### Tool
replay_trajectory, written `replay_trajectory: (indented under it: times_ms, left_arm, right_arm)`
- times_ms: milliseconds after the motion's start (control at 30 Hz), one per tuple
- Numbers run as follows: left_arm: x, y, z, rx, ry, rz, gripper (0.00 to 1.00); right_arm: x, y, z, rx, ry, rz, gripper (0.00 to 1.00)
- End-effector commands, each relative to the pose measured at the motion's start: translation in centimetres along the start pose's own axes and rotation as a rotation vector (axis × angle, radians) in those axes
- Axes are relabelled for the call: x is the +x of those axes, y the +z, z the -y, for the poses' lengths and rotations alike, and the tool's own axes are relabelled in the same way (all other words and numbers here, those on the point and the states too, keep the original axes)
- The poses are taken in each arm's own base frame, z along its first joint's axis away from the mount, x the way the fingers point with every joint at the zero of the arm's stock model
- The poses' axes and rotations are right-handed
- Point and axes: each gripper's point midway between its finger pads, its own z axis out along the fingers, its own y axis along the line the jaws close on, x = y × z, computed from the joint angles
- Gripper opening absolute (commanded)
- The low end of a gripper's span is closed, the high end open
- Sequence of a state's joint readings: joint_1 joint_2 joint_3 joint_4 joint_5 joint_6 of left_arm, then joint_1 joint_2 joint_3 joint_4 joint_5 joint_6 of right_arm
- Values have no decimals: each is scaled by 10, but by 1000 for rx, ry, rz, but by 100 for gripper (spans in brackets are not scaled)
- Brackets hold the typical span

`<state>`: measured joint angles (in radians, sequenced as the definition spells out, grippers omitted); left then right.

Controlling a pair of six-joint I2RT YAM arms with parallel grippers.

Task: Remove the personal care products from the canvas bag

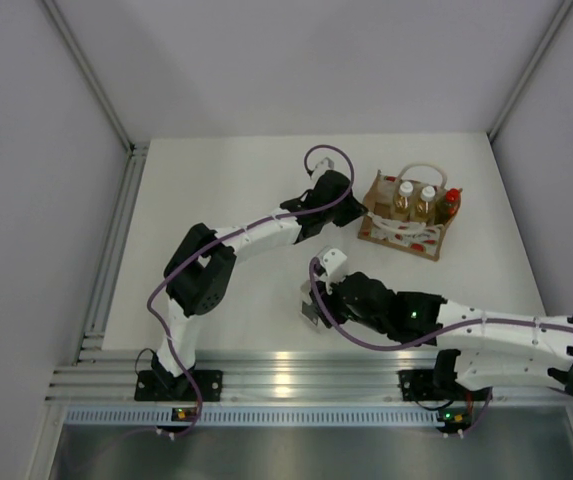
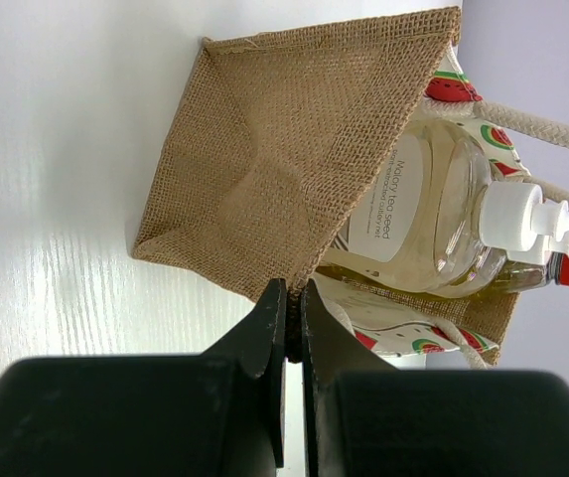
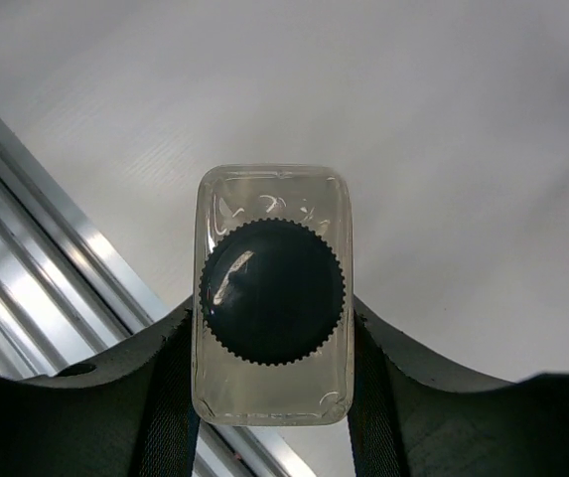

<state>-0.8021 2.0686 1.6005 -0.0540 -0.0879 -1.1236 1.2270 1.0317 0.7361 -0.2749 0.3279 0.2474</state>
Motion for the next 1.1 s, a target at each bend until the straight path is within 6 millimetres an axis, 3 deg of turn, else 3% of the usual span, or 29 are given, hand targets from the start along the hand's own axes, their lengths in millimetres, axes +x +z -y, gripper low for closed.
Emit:
replay_trajectory:
  times_ms: [0,200,333,533,633,700,733,800,867,900,933,1000,1067]
  left_arm:
    - [-17,-6,-15,-69,35,31,0]
    - [-20,-7,-18,-78,55,43,0]
    - [-17,-5,-19,-78,49,33,0]
    - [-17,-4,-19,-76,48,30,0]
    - [-17,-5,-18,-76,48,30,0]
    - [-17,-6,-17,-73,47,30,0]
    - [-17,-6,-18,-74,46,29,0]
    - [-18,-7,-15,-70,45,30,0]
    - [-19,-8,-15,-68,45,33,0]
    - [-19,-9,-14,-66,45,34,0]
    - [-20,-8,-14,-68,45,36,0]
    - [-20,-9,-15,-70,44,37,0]
    - [-19,-9,-14,-69,42,36,0]
  right_arm:
    - [-72,4,-19,-44,165,310,0]
    - [-59,12,-29,-44,148,276,0]
    - [-58,10,-27,-37,152,271,54]
    - [-68,-4,-20,-5,144,282,73]
    - [-79,-20,-5,51,143,303,75]
    - [-98,-40,19,141,178,364,74]
    - [-99,-46,30,178,183,358,74]
    - [-118,-67,65,266,273,417,71]
    - [-114,-77,93,347,348,394,71]
    - [-121,-89,123,422,408,418,71]
    - [-115,-94,137,470,447,400,71]
    - [-122,-108,170,562,505,415,70]
    - [-121,-111,188,618,504,379,68]
